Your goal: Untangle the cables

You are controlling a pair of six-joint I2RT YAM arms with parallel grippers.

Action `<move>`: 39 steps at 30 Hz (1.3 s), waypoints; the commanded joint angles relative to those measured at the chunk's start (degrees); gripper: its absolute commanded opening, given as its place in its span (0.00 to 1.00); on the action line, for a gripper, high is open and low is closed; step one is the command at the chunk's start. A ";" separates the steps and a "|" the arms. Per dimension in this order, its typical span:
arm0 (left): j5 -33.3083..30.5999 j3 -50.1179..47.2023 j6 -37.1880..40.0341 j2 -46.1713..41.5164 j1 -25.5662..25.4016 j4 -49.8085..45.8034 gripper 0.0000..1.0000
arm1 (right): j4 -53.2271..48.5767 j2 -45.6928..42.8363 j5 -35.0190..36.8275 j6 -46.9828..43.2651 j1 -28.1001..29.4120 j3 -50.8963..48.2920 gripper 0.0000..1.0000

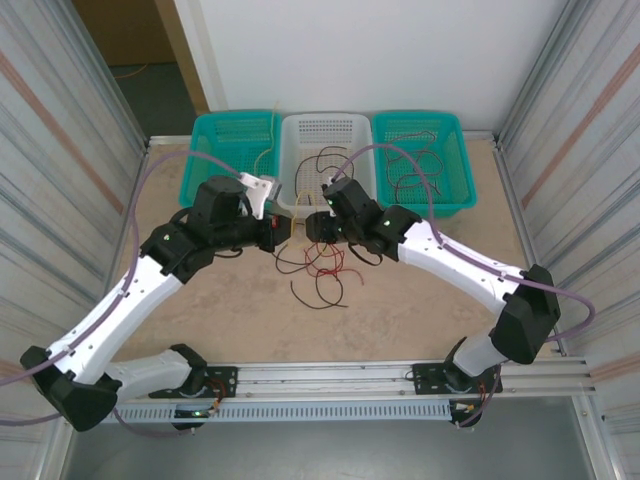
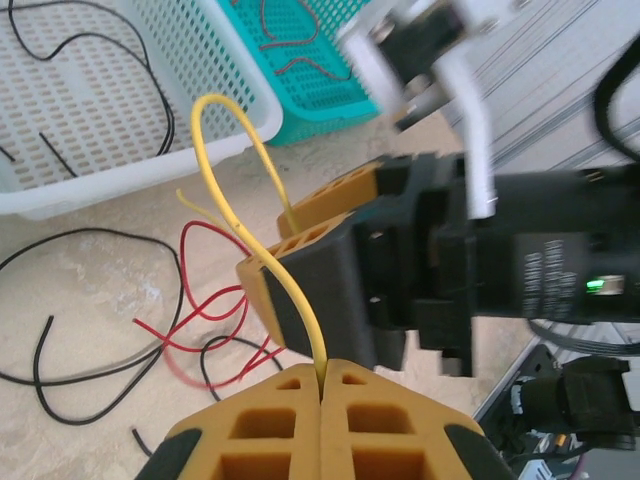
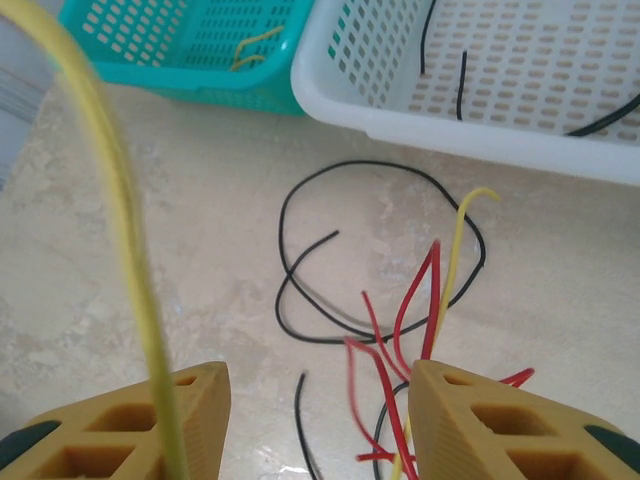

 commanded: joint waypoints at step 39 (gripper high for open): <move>2.18 10.98 -5.40 -0.29 10.30 -1.44 0.00 | 4.26 -10.10 -4.80 6.22 -6.85 -14.63 0.67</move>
